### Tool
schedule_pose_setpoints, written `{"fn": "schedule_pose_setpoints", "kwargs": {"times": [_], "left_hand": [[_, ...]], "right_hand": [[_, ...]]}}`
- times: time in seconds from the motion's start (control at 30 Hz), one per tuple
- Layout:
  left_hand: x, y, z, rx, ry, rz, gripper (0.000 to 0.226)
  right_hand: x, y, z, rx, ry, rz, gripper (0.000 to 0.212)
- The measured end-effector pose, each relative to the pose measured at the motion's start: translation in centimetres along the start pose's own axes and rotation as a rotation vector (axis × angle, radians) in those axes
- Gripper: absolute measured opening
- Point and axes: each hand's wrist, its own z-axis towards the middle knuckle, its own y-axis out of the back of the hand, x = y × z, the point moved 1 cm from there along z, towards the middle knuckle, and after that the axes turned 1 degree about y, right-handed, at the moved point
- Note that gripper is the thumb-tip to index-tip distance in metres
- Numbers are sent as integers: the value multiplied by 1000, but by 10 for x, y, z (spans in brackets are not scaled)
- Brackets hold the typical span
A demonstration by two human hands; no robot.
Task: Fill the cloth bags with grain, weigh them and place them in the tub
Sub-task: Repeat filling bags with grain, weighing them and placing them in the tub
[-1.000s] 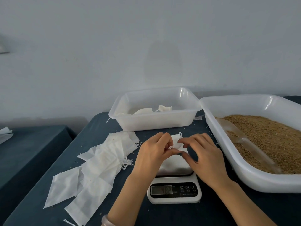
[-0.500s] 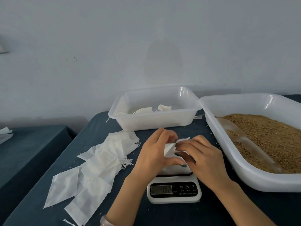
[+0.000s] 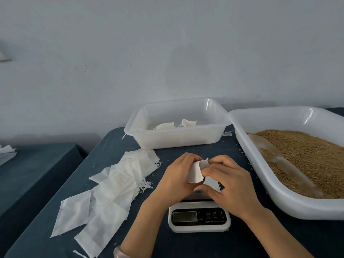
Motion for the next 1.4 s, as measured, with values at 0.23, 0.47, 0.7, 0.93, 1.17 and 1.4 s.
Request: {"fn": "schedule_pose_setpoints", "kwargs": {"times": [0.23, 0.47, 0.7, 0.93, 1.17, 1.4], "left_hand": [[4, -3, 0, -17, -15, 54, 35], [7, 0, 2, -55, 64, 37, 25], [11, 2, 1, -95, 129, 32, 27], [14, 2, 0, -141, 195, 49, 28], [19, 1, 1, -193, 216, 50, 32], [23, -1, 1, -178, 221, 63, 28]], "right_hand": [[-1, -3, 1, -55, 44, 13, 19], [-1, -5, 0, -23, 68, -27, 13], [17, 26, 21, -219, -176, 115, 18], [-56, 98, 71, 284, -665, -278, 34], [-114, 107, 61, 1236, -869, -687, 43], [-117, 93, 46, 1237, -987, -554, 42]]}}
